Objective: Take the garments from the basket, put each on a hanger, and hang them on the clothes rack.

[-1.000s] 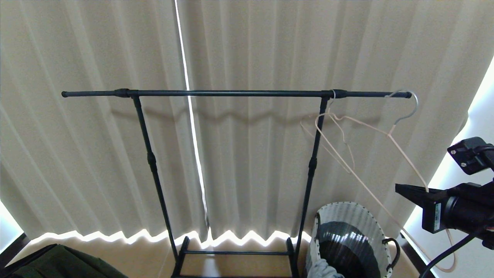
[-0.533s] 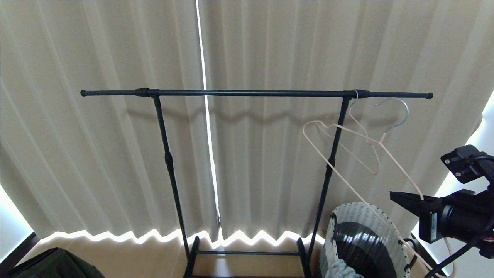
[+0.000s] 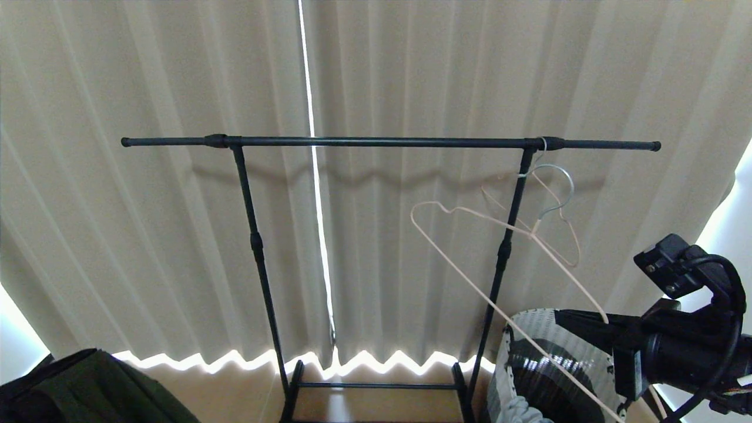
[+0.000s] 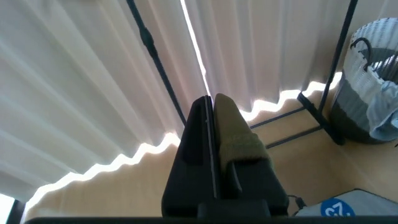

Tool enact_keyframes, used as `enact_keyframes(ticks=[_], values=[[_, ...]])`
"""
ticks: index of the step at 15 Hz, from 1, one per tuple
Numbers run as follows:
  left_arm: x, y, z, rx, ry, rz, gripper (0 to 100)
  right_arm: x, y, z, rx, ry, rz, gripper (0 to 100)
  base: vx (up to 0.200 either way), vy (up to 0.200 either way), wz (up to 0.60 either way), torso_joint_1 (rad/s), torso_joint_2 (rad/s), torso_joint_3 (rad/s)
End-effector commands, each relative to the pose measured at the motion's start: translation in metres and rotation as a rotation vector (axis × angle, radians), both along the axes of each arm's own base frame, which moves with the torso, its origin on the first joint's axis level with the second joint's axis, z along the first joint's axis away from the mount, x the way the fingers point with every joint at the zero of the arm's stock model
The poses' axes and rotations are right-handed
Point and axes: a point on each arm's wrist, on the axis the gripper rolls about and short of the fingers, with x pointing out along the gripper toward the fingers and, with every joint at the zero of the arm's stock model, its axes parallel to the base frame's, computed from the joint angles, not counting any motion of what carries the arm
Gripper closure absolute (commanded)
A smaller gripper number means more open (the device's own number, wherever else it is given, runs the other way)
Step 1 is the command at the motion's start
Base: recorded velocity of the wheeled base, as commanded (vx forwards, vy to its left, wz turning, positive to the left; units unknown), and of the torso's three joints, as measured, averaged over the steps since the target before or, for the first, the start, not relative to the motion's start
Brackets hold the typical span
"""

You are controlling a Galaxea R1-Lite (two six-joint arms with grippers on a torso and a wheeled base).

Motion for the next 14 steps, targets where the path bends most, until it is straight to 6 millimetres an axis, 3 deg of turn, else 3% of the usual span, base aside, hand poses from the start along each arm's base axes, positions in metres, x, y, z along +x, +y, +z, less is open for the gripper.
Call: enact_keyframes(ticks=[1,3,5,6,7,8,14], values=[[0.060,-0.004,0.028,-0.018,0.083,0.006,100,-0.001,0.017,0.000,0.001,0.009,0.083,100,0.000,0.000,0.00,0.000,0.00,0.000],[0.094,-0.018,0.043,-0.027,0.104,0.010,100,-0.012,0.034,0.000,0.038,0.039,0.167,100,0.000,0.000,0.00,0.000,0.00,0.000],[0.116,-0.037,0.046,-0.018,0.132,0.064,100,-0.022,0.046,0.000,0.090,0.078,0.217,100,0.000,0.000,0.00,0.000,0.00,0.000],[0.133,-0.054,0.050,-0.024,0.138,0.081,100,-0.028,0.052,-0.001,0.108,0.101,0.249,100,0.000,0.000,0.00,0.000,0.00,0.000],[0.133,-0.054,0.050,-0.024,0.138,0.081,100,-0.028,0.052,-0.001,0.108,0.101,0.249,100,0.000,0.000,0.00,0.000,0.00,0.000],[0.153,-0.073,0.052,-0.028,0.157,0.065,100,-0.036,0.059,0.001,0.112,0.102,0.303,100,0.000,0.000,0.00,0.000,0.00,0.000],[0.183,-0.109,0.050,-0.090,0.212,0.108,100,-0.050,0.074,0.008,0.162,0.129,0.426,100,0.000,0.000,0.00,0.000,0.00,0.000]])
